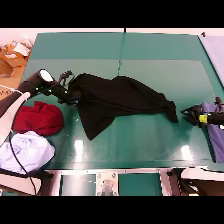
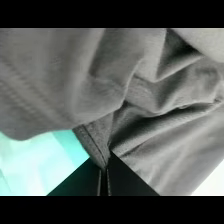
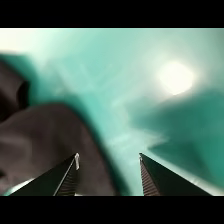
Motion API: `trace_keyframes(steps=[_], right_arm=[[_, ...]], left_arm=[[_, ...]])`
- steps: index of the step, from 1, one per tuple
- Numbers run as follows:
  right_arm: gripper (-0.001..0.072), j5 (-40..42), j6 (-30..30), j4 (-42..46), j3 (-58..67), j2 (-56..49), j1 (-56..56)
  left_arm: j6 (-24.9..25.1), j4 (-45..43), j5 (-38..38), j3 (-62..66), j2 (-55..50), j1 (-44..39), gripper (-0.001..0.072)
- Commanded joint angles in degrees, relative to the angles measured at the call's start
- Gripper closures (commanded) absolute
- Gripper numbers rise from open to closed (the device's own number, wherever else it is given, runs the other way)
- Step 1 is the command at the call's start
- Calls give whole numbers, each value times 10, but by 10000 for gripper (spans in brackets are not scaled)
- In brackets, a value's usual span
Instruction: Fold the shirts.
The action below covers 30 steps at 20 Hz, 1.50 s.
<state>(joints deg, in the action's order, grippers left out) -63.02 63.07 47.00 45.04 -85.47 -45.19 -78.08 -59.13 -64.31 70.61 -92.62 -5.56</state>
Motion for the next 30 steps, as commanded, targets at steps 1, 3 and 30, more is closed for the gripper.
trace_keyframes(steps=[1,3,30], right_arm=[[210,-10,-8,27,-20,-1,45],[211,-31,-8,36,-20,-1,66],[694,-152,16,-7,82,97,207]], left_arm=[[13,-1,10,1,6,6,683],[22,-2,5,1,6,6,683],[16,-98,-97,-31,165,6,683]])
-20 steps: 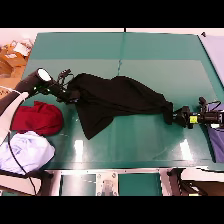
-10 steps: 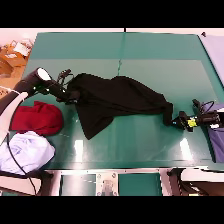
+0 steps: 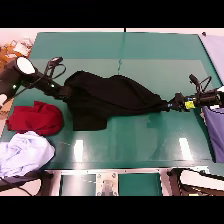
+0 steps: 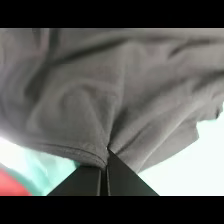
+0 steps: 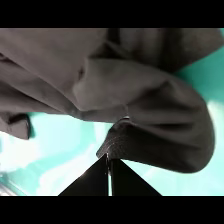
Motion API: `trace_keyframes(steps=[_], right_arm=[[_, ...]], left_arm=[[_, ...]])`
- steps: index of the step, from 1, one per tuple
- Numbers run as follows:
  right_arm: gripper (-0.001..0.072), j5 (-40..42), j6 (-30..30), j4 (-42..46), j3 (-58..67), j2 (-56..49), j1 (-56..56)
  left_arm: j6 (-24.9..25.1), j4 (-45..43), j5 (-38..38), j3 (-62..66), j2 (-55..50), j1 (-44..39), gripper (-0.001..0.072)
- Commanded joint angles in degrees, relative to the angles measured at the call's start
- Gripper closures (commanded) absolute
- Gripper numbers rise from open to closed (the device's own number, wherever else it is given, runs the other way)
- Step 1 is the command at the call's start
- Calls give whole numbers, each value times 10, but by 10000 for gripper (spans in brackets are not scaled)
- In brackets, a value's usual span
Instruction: Fold the shirts.
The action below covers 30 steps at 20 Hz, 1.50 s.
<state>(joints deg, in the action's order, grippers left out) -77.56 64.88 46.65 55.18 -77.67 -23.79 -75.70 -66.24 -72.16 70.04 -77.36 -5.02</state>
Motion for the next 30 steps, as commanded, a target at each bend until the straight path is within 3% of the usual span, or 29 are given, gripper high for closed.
trace_keyframes(steps=[1,4,6,11,16,17,18,19,20,24,30], right_arm=[[693,-6,3,15,-28,20,-26],[693,7,84,156,-35,19,-111],[693,21,99,176,-37,19,-168],[693,37,51,97,-71,10,-187],[691,48,6,78,-140,7,-122],[599,48,6,78,-139,6,-117],[379,45,6,78,-133,6,-118],[232,41,6,83,-122,7,-122],[180,34,6,92,-107,7,-132],[180,43,-43,94,-95,-7,-174],[180,20,-90,47,-105,-124,-168]], left_arm=[[-11,-54,-18,-40,12,1,683],[-50,-187,-18,-55,12,1,683],[-69,-250,-18,-55,12,17,683],[-54,-211,-16,-55,12,48,683],[8,-36,-2,-66,12,48,683],[17,-15,-3,-71,12,48,683],[23,-10,-3,-75,12,48,683],[23,-10,-3,-76,12,48,683],[23,-10,-3,-77,12,48,683],[23,-6,12,-77,12,48,682],[23,-6,14,-77,12,48,682]])
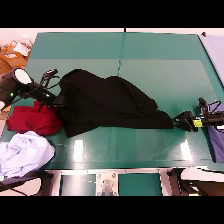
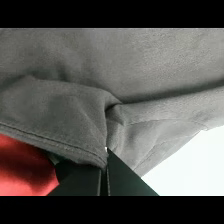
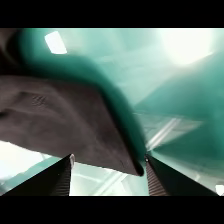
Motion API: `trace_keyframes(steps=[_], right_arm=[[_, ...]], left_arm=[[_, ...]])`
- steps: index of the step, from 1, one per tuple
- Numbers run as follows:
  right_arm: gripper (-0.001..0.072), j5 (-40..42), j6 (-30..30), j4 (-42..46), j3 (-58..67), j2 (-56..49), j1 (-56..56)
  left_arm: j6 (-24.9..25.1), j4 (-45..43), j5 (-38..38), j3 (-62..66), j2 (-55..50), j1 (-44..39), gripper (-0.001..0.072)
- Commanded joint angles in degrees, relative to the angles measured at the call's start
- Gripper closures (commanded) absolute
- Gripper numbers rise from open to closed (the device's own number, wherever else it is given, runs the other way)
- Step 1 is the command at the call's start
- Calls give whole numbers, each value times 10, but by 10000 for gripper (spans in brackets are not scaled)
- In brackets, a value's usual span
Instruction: Fold the shirts.
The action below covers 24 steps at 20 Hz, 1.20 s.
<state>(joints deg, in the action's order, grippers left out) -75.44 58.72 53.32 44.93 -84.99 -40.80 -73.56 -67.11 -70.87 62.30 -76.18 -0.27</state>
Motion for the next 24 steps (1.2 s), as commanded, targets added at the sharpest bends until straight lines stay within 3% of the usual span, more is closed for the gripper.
trace_keyframes(steps=[1,10,13,15,16,17,21,24], right_arm=[[180,-11,-37,-26,-3,-62,9],[182,-31,-39,-24,8,-66,23],[191,-33,-46,-69,10,-66,30],[458,-33,-46,-68,10,-66,58],[532,-33,-46,-68,10,-66,71],[693,-33,-46,-68,13,-66,82],[693,-96,-30,-110,61,-49,98],[693,-129,-16,-175,131,35,98]], left_arm=[[1,3,-3,0,0,0,682],[1,3,-7,0,0,0,683],[2,3,-7,0,0,0,682],[1,3,-6,0,0,0,682],[1,5,-7,0,0,0,682],[2,5,-8,0,0,0,682],[1,5,-12,14,14,0,684],[0,5,-33,73,71,0,684]])
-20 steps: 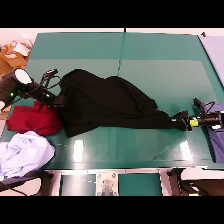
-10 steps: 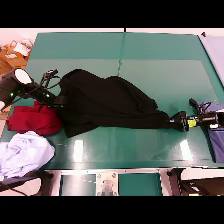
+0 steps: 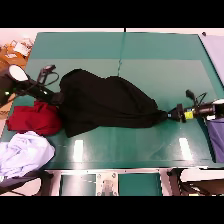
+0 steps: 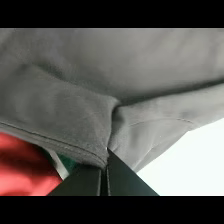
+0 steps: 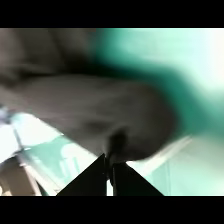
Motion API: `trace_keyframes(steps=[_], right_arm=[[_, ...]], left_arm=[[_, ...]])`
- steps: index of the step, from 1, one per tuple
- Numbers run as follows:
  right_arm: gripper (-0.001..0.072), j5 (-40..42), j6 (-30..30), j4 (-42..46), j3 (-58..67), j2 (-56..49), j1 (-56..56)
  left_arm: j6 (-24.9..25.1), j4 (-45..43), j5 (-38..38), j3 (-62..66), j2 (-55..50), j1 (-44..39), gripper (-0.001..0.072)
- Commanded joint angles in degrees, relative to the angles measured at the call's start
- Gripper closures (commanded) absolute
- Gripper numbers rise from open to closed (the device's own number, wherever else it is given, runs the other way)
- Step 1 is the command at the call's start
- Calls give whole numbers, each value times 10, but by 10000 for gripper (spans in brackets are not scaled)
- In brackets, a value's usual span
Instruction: Fold the shirts.
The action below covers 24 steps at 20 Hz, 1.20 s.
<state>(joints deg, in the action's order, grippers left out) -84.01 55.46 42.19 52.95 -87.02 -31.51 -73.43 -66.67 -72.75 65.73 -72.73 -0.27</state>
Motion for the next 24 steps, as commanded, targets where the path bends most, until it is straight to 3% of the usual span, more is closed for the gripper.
trace_keyframes(steps=[1,4,10,13,19,24], right_arm=[[693,-44,29,-71,77,95,5],[693,-12,62,-77,179,230,3],[693,231,238,-76,342,465,3],[693,297,301,-42,402,525,3],[691,281,386,97,464,541,3],[692,194,383,96,392,468,4]], left_arm=[[-4,3,-25,71,61,0,684],[-15,34,-11,176,137,0,683],[-15,129,96,405,246,0,683],[-13,177,107,513,274,0,683],[-20,190,102,562,309,0,683],[-42,186,89,403,305,0,682]])
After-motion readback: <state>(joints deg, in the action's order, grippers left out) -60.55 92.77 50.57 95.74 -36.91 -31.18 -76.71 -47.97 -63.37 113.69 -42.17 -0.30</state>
